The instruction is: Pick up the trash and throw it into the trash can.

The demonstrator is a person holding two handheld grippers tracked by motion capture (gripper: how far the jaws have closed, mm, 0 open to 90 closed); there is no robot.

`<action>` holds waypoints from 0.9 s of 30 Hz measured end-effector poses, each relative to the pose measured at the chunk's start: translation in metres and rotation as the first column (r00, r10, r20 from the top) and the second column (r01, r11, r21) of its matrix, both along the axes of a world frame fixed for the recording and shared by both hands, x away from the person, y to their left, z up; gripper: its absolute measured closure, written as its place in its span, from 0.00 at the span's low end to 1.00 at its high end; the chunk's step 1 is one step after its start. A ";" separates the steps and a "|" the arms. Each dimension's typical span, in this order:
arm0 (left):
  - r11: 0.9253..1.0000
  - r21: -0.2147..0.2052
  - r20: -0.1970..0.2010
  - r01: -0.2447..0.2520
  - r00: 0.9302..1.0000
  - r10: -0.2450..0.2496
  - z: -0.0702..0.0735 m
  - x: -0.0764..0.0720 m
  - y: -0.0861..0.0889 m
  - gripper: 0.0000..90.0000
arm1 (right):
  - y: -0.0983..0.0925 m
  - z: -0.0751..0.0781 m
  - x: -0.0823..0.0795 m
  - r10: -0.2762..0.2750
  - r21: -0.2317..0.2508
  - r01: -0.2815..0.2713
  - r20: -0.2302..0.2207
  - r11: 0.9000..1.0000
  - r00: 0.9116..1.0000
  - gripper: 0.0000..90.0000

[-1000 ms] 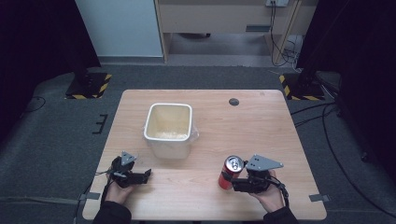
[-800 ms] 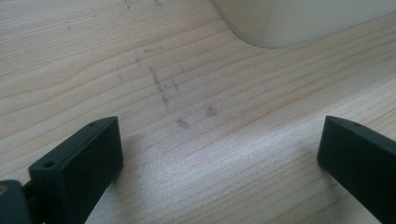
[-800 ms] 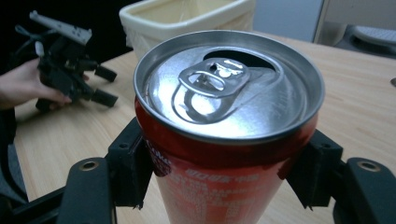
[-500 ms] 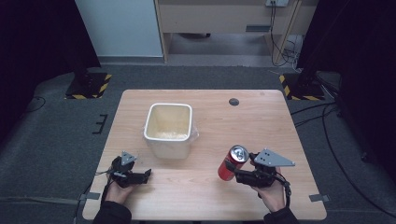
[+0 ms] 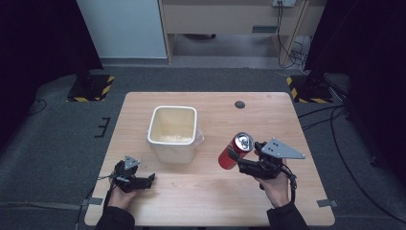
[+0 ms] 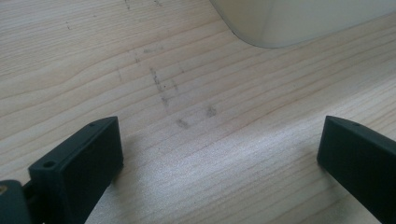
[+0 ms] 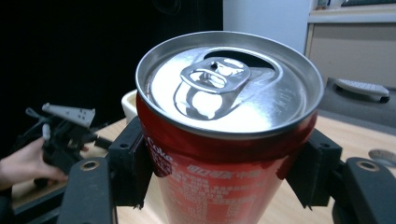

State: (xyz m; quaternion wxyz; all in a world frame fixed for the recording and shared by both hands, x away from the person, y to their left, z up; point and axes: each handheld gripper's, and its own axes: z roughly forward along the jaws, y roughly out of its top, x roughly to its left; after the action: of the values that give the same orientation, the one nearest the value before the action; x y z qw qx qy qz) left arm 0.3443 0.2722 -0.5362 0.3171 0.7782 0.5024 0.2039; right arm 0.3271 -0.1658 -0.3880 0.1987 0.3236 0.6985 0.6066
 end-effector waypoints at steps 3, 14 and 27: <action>1.000 0.000 0.000 0.000 1.000 0.000 0.000 0.000 0.000 0.00 | 0.006 0.005 0.005 -0.007 0.010 0.006 0.013 1.000 1.000 0.37; 1.000 0.000 0.000 0.002 1.000 -0.002 0.000 0.000 0.000 0.00 | 0.029 0.029 0.027 -0.026 0.031 0.024 0.061 0.999 0.998 0.37; 1.000 0.000 0.000 0.002 1.000 -0.002 0.000 0.001 0.000 0.00 | 0.064 0.045 0.051 -0.037 0.051 0.033 0.079 0.998 0.996 0.37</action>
State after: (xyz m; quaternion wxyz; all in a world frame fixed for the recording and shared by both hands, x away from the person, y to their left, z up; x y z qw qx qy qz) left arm 0.3448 0.2722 -0.5362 0.3171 0.7788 0.5015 0.2035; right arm 0.3784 -0.1013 -0.3434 0.2290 0.3162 0.6688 0.6327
